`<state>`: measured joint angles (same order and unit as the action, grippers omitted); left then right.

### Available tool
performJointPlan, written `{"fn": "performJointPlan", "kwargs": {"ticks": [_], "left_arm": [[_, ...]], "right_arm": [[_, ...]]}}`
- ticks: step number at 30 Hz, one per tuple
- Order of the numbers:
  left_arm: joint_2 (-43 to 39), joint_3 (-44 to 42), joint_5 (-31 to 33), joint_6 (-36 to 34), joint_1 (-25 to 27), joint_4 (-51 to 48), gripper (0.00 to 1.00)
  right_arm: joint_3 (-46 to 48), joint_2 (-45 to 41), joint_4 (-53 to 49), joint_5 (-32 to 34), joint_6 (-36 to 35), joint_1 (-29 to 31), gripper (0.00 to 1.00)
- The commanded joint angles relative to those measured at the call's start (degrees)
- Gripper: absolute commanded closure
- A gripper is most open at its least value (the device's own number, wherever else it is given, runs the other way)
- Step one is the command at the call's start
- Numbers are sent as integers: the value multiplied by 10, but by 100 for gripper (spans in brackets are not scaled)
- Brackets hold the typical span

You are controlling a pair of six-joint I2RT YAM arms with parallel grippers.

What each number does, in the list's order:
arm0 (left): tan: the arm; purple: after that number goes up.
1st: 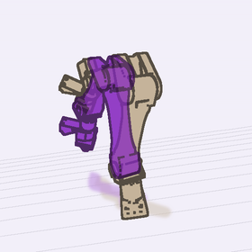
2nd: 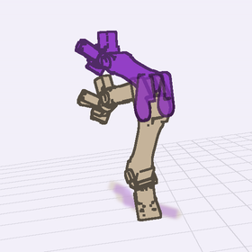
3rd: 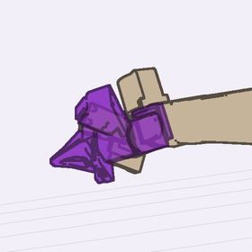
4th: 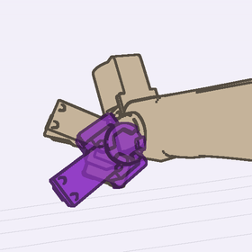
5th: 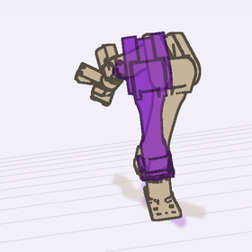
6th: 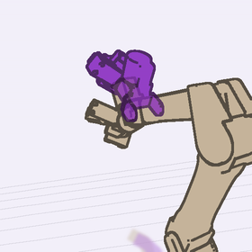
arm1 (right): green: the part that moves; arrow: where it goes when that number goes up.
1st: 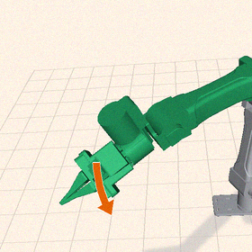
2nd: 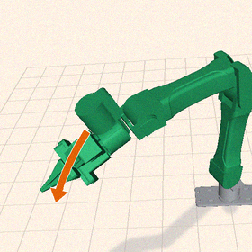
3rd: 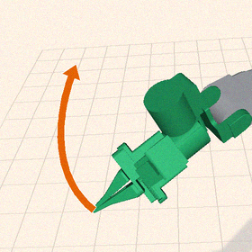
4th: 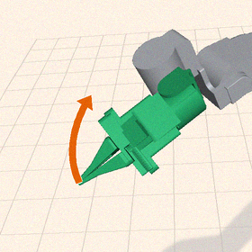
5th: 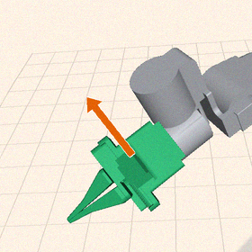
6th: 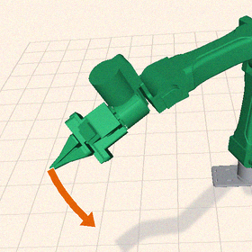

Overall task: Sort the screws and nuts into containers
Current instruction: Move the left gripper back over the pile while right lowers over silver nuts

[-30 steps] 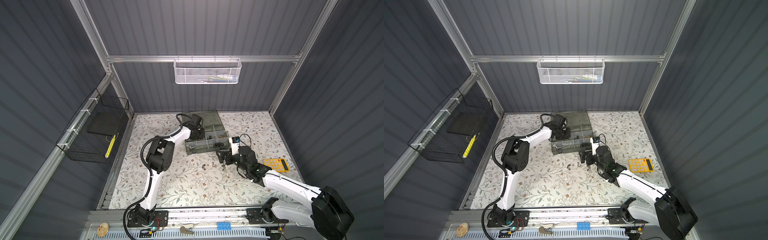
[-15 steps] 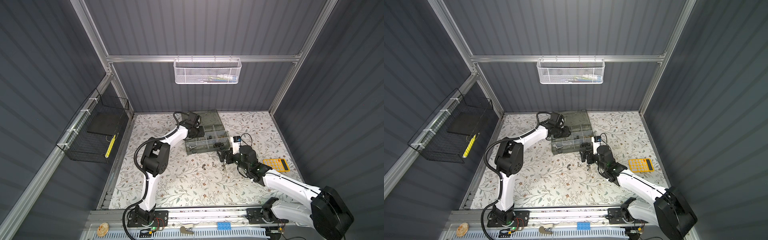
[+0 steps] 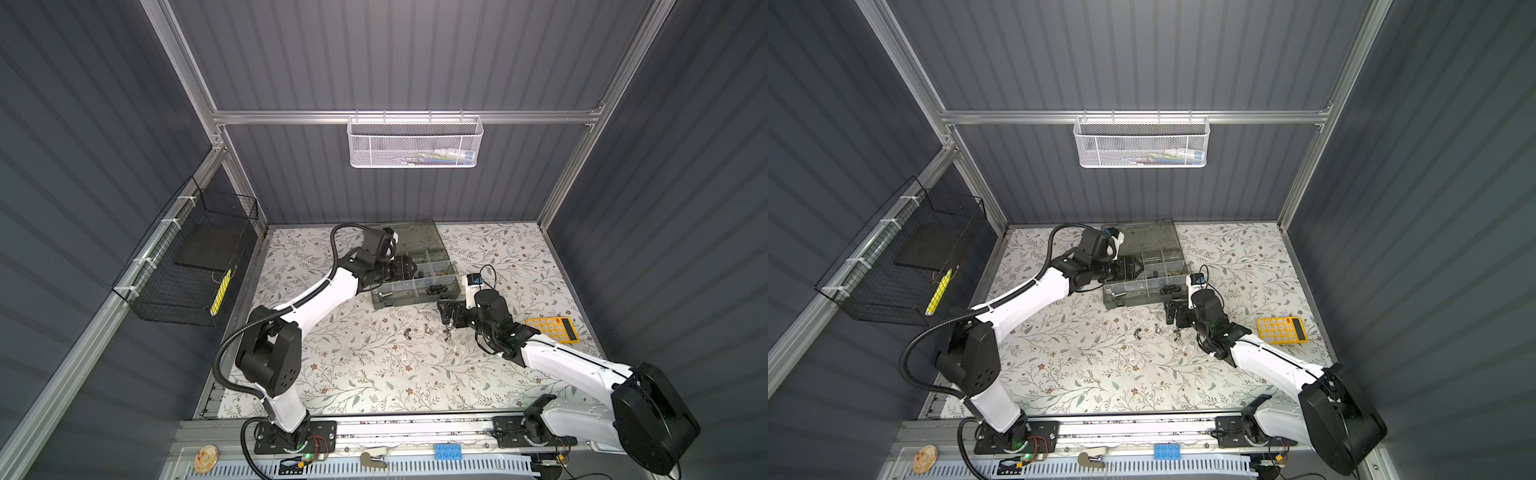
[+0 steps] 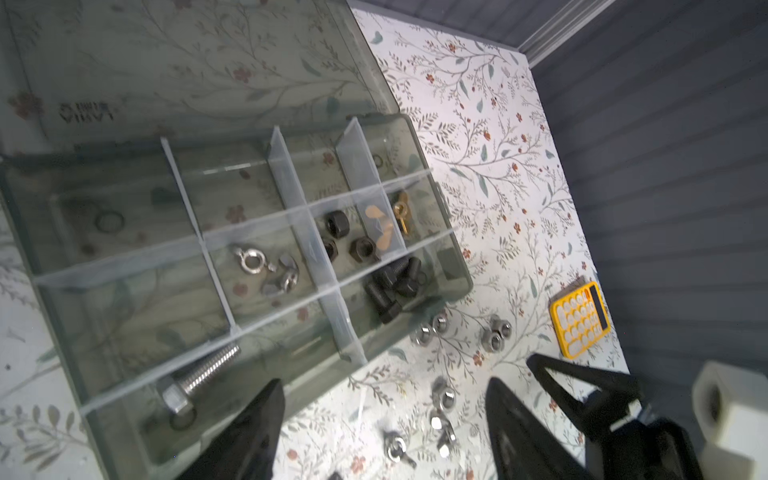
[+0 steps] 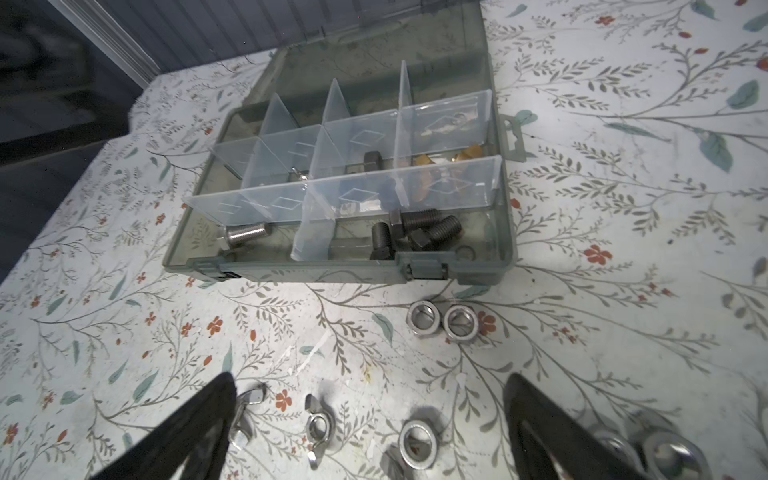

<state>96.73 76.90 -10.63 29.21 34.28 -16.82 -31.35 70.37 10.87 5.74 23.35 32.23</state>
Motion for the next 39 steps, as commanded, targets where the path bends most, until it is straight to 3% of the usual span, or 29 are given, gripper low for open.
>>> {"fn": "performJointPlan", "kwargs": {"ticks": [1,8,21,27,39], "left_arm": [[-44,-50,-10,16,8,22,19],[-141,-146,-10,12,9,24,0],[-213,-335,-67,86,9,172,0],[-241,-365,-70,87,9,173,0],[-276,-373,-51,73,9,139,0]], "right_arm": [[-30,12,-58,52,8,-4,1],[-68,28,-166,76,47,-3,8],[-63,90,-211,56,83,20,34],[-87,146,-221,77,97,65,41],[-95,179,-236,96,109,79,56]]}}
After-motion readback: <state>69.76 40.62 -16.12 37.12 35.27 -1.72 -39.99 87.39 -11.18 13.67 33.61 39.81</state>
